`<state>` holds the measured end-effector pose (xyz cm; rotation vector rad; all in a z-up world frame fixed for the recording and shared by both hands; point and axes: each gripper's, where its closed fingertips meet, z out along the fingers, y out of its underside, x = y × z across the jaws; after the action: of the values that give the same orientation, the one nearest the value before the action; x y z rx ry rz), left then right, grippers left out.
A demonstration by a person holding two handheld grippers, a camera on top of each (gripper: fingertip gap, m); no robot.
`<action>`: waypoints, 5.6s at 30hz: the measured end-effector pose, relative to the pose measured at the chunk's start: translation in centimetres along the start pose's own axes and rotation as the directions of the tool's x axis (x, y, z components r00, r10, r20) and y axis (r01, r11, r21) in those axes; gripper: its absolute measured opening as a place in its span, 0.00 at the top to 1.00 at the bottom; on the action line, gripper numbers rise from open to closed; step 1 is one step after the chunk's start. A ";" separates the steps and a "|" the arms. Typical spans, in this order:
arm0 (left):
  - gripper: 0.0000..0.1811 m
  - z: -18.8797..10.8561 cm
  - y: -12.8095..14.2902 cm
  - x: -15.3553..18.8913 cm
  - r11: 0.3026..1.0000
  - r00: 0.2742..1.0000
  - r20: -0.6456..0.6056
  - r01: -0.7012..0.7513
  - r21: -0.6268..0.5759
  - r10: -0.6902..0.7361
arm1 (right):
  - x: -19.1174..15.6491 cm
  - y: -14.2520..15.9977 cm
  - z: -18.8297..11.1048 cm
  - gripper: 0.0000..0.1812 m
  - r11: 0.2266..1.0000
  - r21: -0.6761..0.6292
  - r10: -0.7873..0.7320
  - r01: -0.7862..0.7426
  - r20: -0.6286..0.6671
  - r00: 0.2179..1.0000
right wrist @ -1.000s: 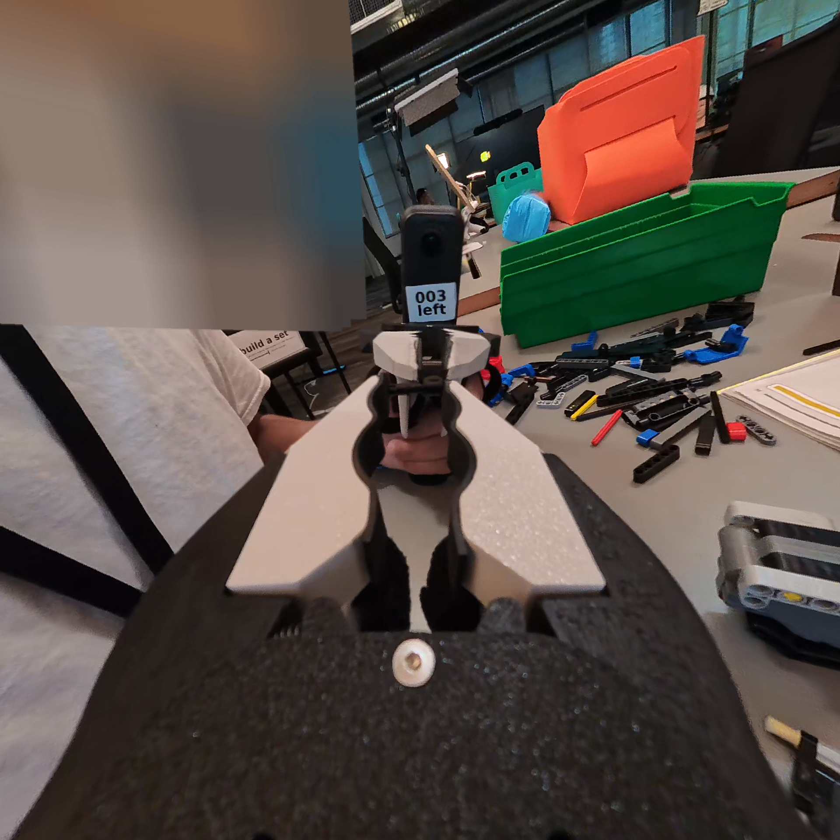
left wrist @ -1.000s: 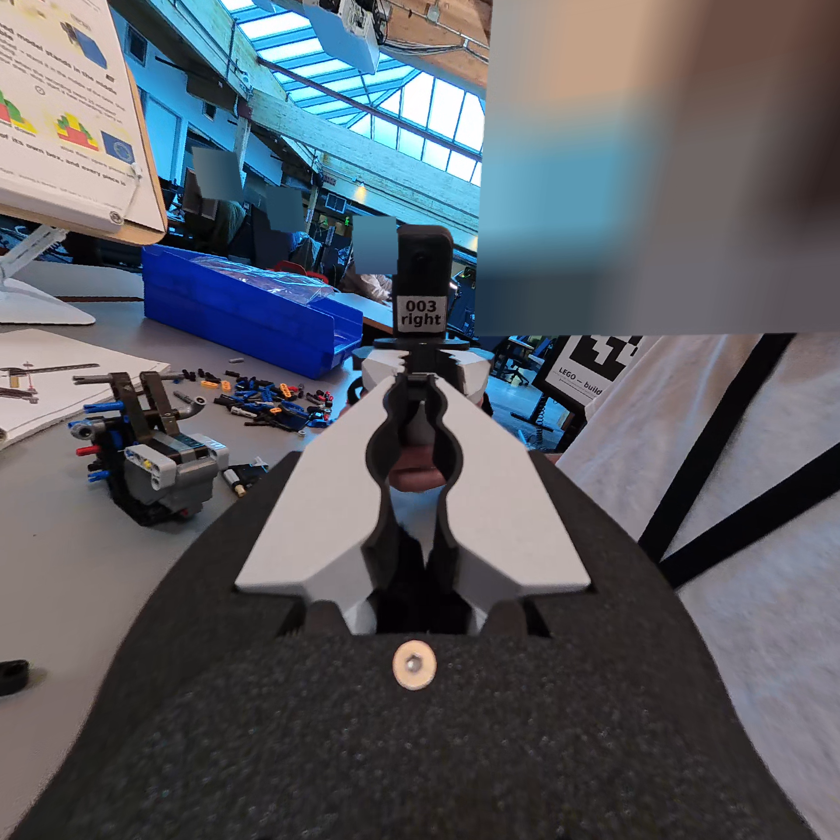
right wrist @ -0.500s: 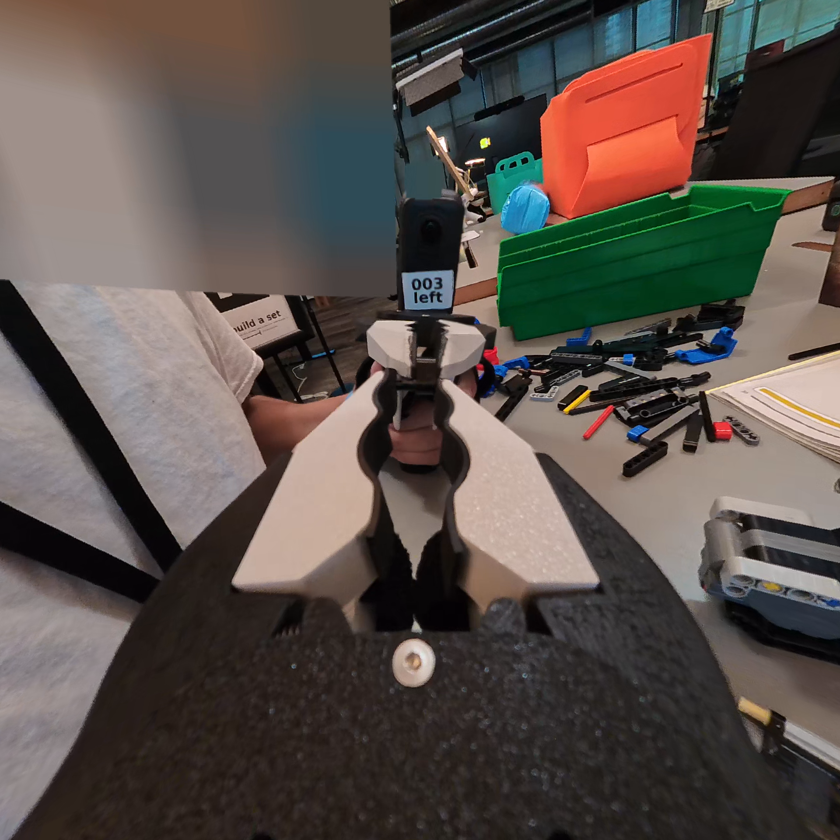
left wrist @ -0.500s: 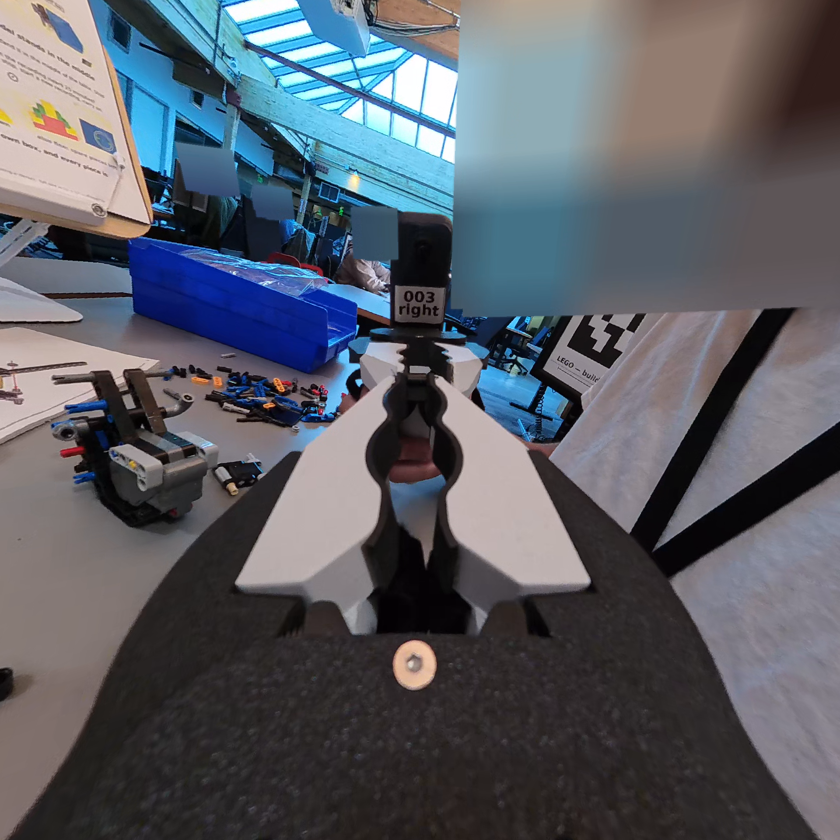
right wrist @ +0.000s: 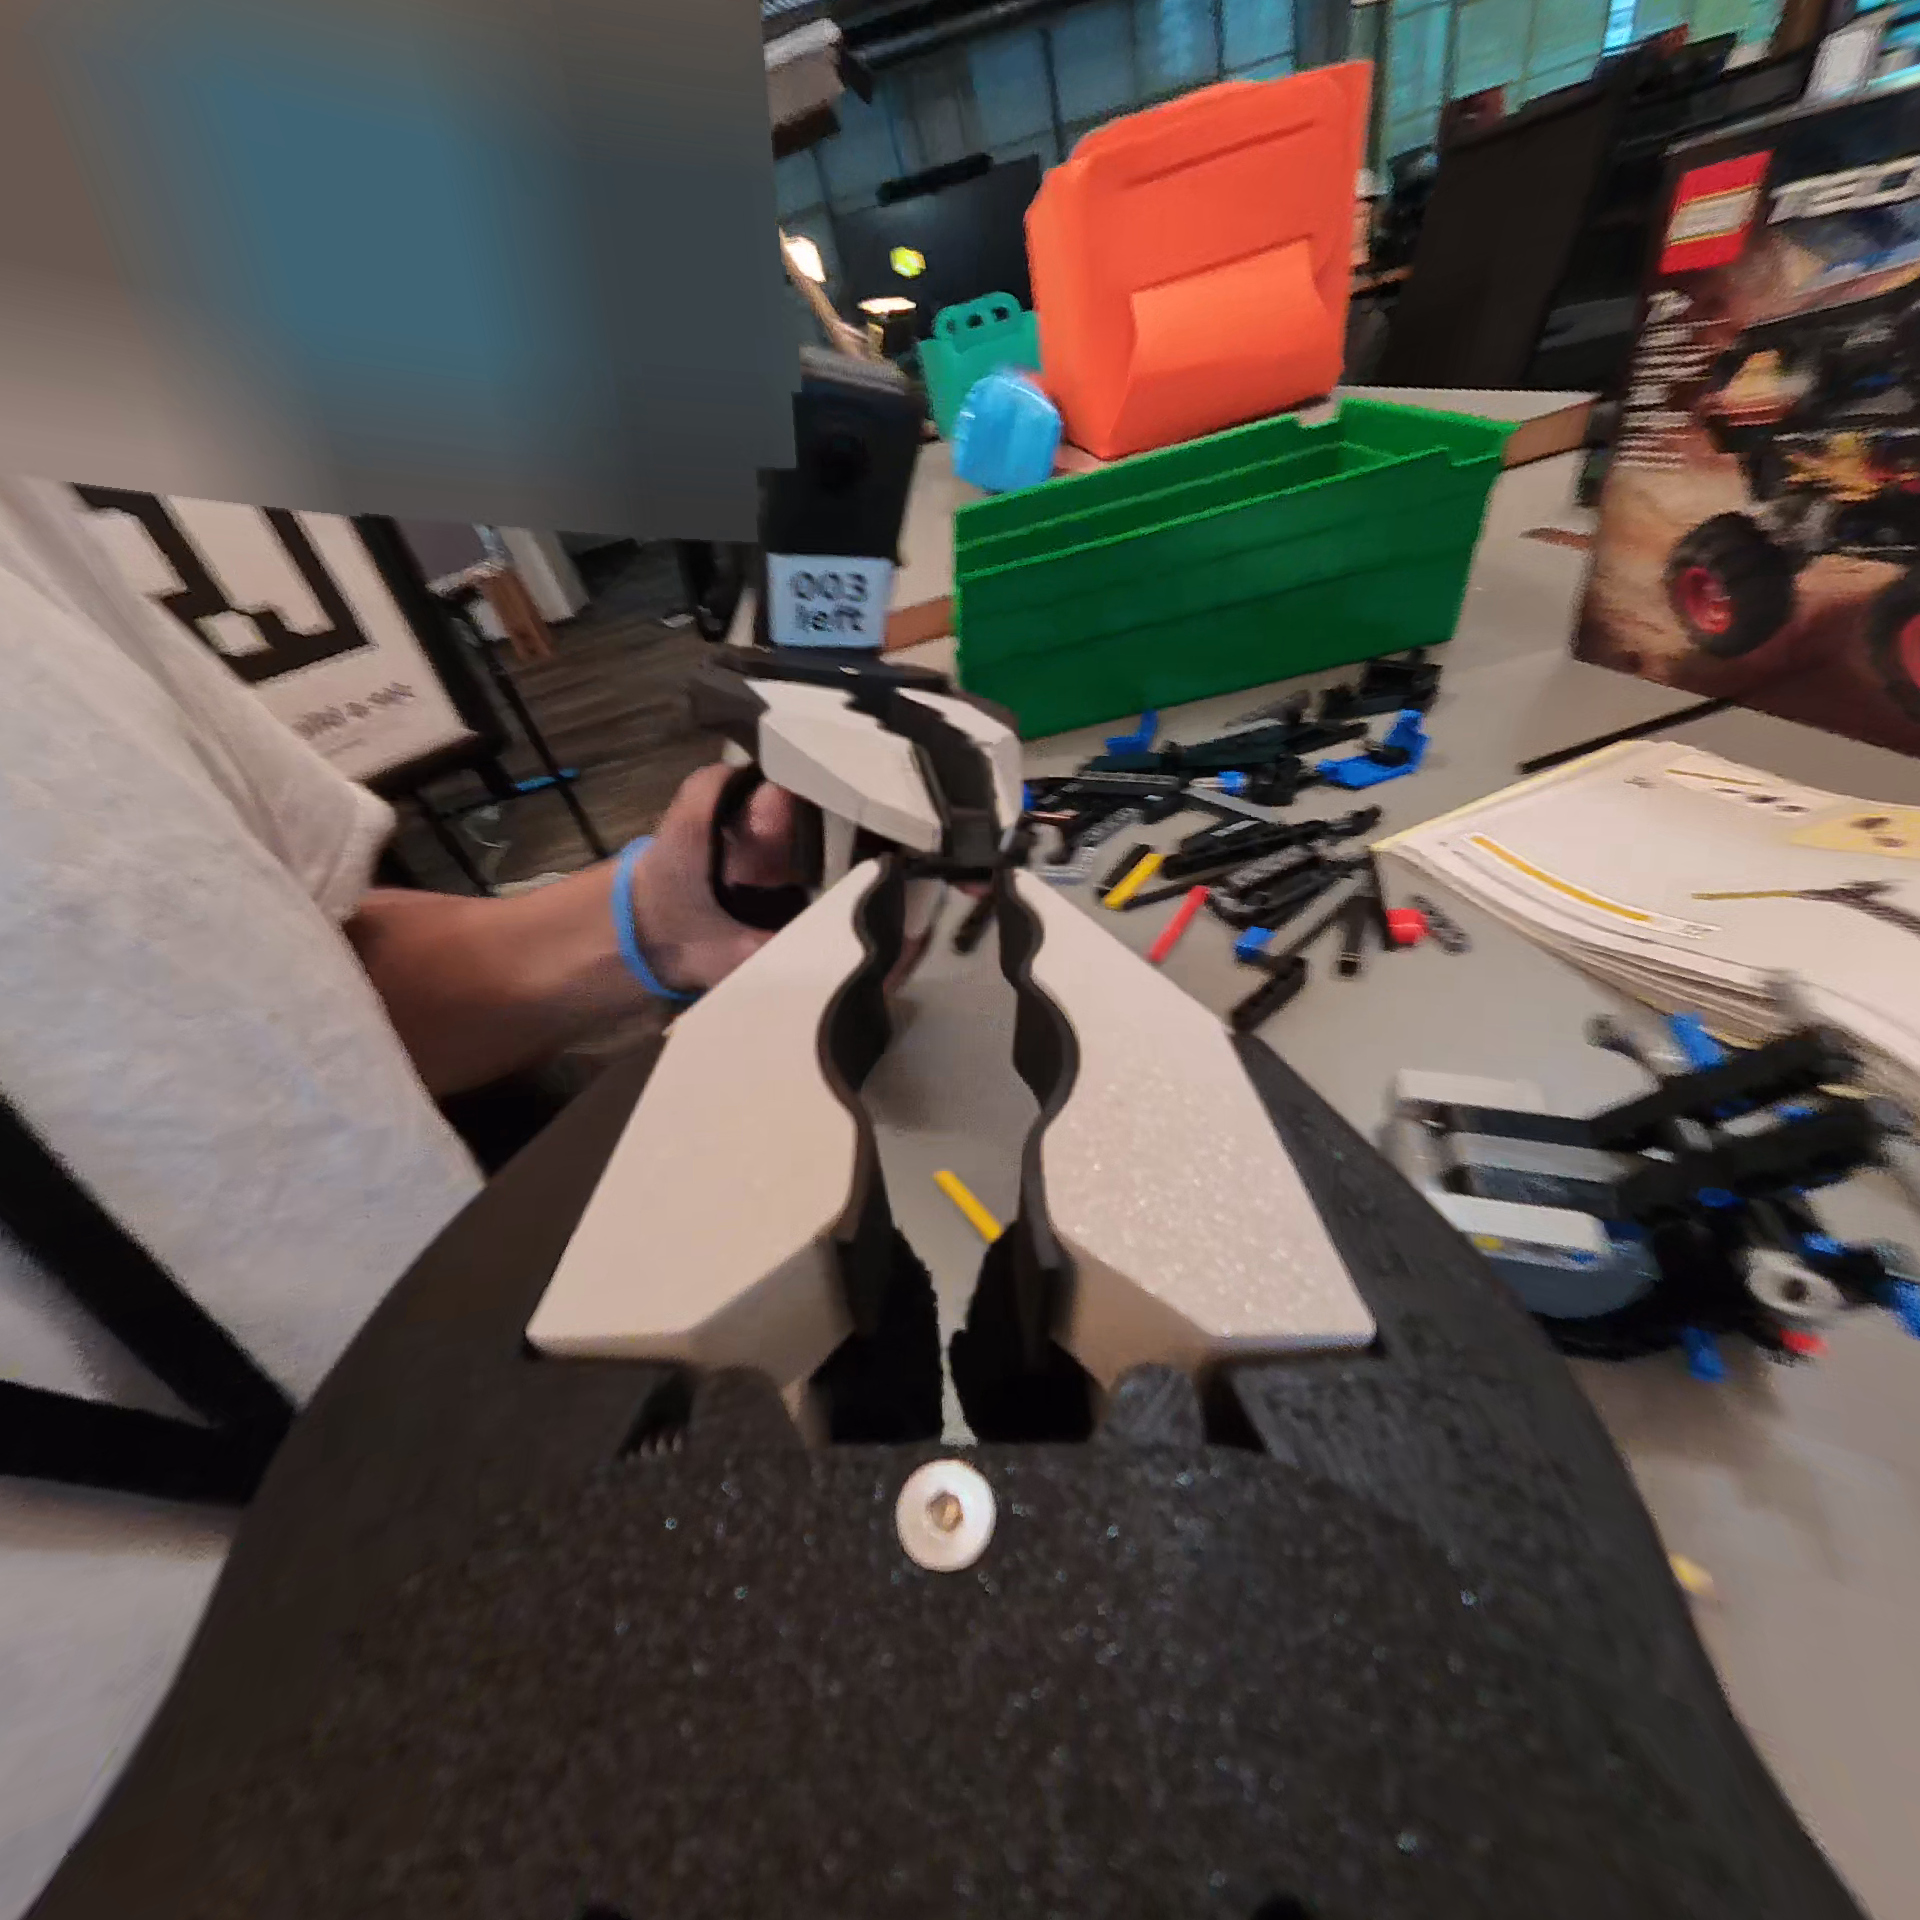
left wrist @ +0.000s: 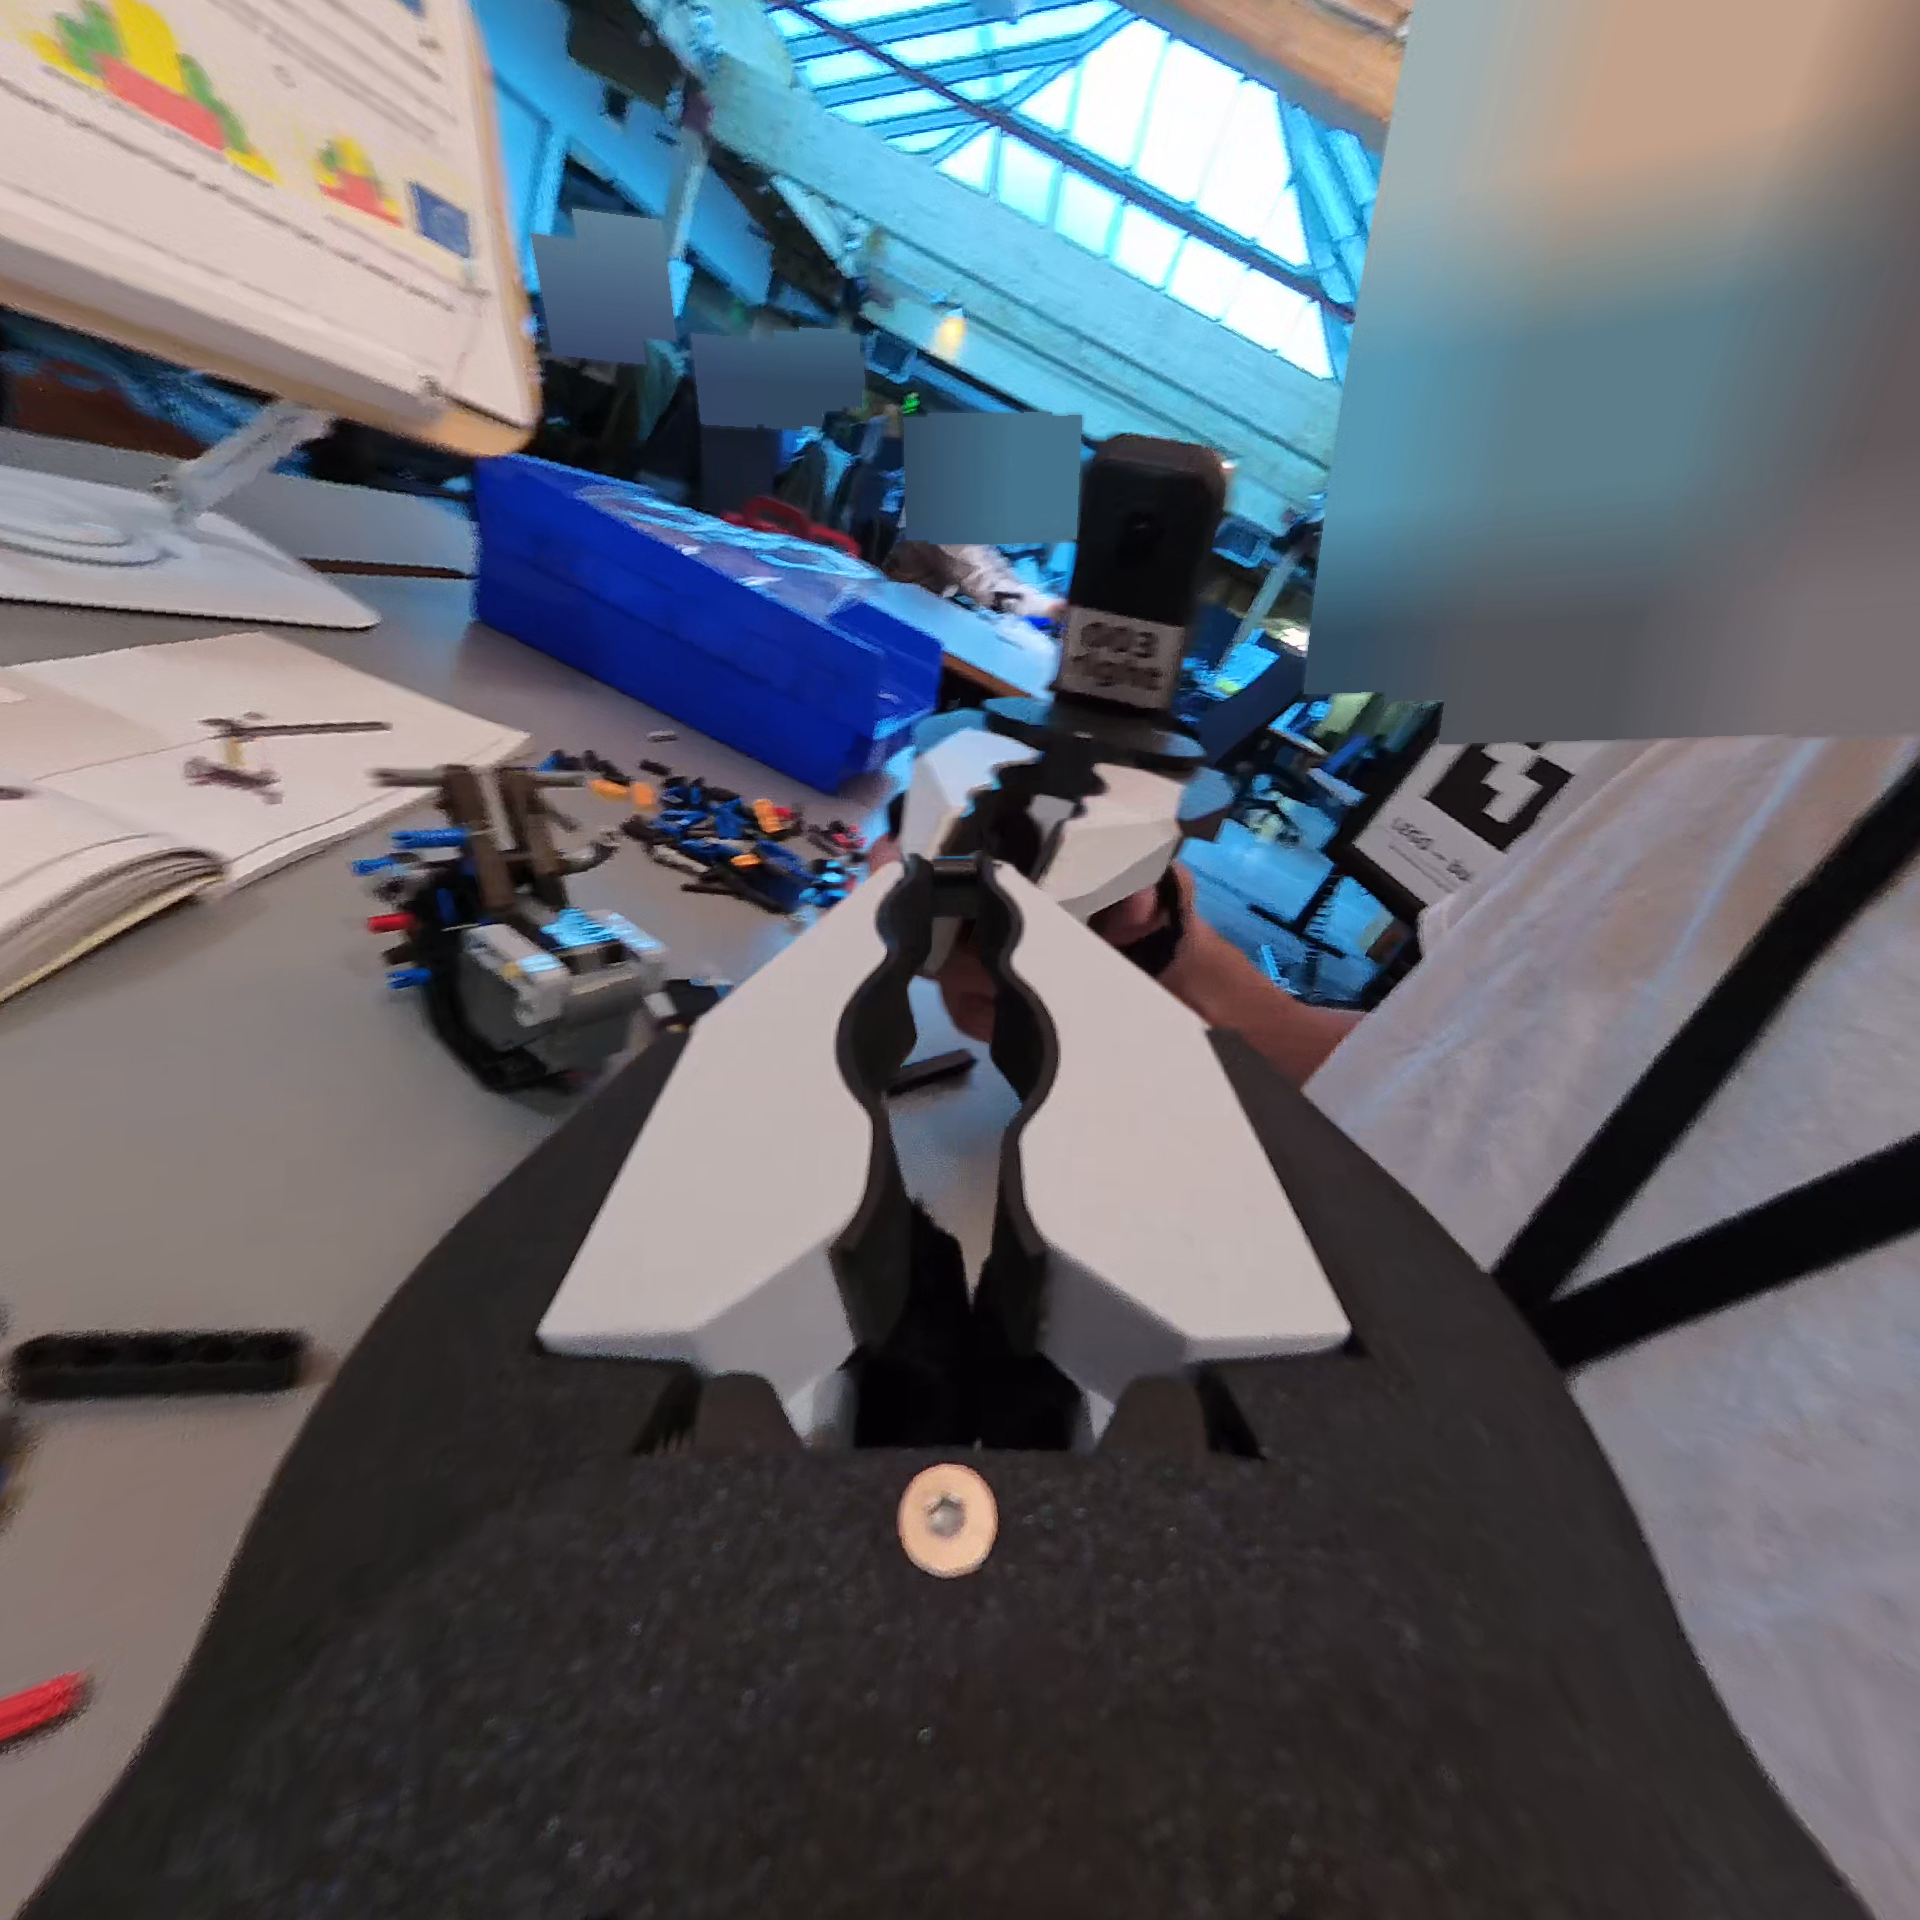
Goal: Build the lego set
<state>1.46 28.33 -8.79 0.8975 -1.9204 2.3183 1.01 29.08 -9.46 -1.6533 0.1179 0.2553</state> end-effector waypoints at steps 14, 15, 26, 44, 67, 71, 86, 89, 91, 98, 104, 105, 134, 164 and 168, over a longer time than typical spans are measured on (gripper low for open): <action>0.97 -3.1 -3.0 -15.0 0.968 0.892 0.449 0.072 -0.239 0.045 | 11.6 -1.7 -4.2 0.90 0.971 -0.157 -0.230 0.181 -0.396 0.889; 0.97 -3.2 -2.7 -15.8 0.968 0.884 0.465 0.074 -0.241 0.048 | 12.0 -1.7 -4.4 0.90 0.980 -0.107 -0.196 0.167 -0.422 0.885; 0.97 -3.9 -1.2 -17.0 0.965 0.896 0.428 0.208 -0.162 -0.121 | 12.5 -1.5 -5.9 0.94 0.973 -0.089 -0.229 0.214 -0.511 0.828; 0.97 2.0 -0.9 -8.8 0.911 0.917 0.060 0.399 -0.101 -0.395 | 9.3 0.0 0.7 0.90 0.826 -0.344 -0.564 0.447 -0.479 0.673; 0.89 -1.7 -3.0 -12.8 0.991 0.951 0.285 0.132 -0.024 -0.120 | 9.8 -3.2 -3.0 0.96 0.940 -0.072 -0.314 0.333 -0.558 0.768; 0.90 -2.4 -3.1 -13.5 0.997 0.930 0.366 0.035 -0.072 -0.006 | 10.2 -3.2 -4.2 0.96 0.948 -0.052 -0.288 0.314 -0.562 0.775; 0.91 -3.1 -3.2 -14.4 0.996 0.917 0.399 0.049 -0.076 -0.014 | 10.4 -3.3 -4.7 0.96 0.939 -0.076 -0.317 0.335 -0.569 0.759; 0.91 -3.0 -3.2 -14.3 0.996 0.918 0.396 0.050 -0.079 -0.015 | 10.3 -3.1 -4.5 0.96 0.936 -0.092 -0.329 0.339 -0.564 0.758; 0.91 -2.8 -3.0 -14.1 0.995 0.925 0.381 0.056 -0.088 -0.018 | 10.3 -3.0 -4.4 0.96 0.935 -0.098 -0.334 0.340 -0.560 0.758; 0.93 -0.6 -2.4 -10.7 0.991 0.979 0.200 0.052 -0.120 -0.028 | 8.7 -1.6 -2.3 0.96 0.918 -0.156 -0.393 0.363 -0.471 0.790; 0.93 0.3 -1.1 -9.6 0.966 0.966 0.195 -0.122 -0.229 0.168 | 8.1 -0.8 -1.4 0.96 0.955 -0.109 -0.297 0.277 -0.405 0.865; 0.93 0.3 -1.0 -9.6 0.960 0.961 0.201 -0.141 -0.240 0.191 | 8.1 -0.9 -1.4 0.96 0.961 -0.096 -0.275 0.259 -0.399 0.875; 0.83 2.8 0.1 -7.6 0.468 0.384 0.268 -0.736 -0.489 0.884 | 7.2 -0.8 0.0 0.96 0.975 0.086 0.217 -0.204 -0.194 0.957; 0.92 2.4 0.2 -7.9 0.419 0.331 0.258 -0.733 -0.536 0.908 | 7.4 0.5 0.5 0.97 0.991 0.012 0.131 -0.132 -0.223 0.966; 0.92 2.4 0.2 -8.0 0.417 0.330 0.256 -0.730 -0.542 0.909 | 7.5 0.5 0.5 0.97 0.992 0.010 0.126 -0.128 -0.225 0.966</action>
<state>9.08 28.90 -12.18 0.5372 -3.6419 1.9717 8.09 30.07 -11.76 -1.6779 0.3966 0.1637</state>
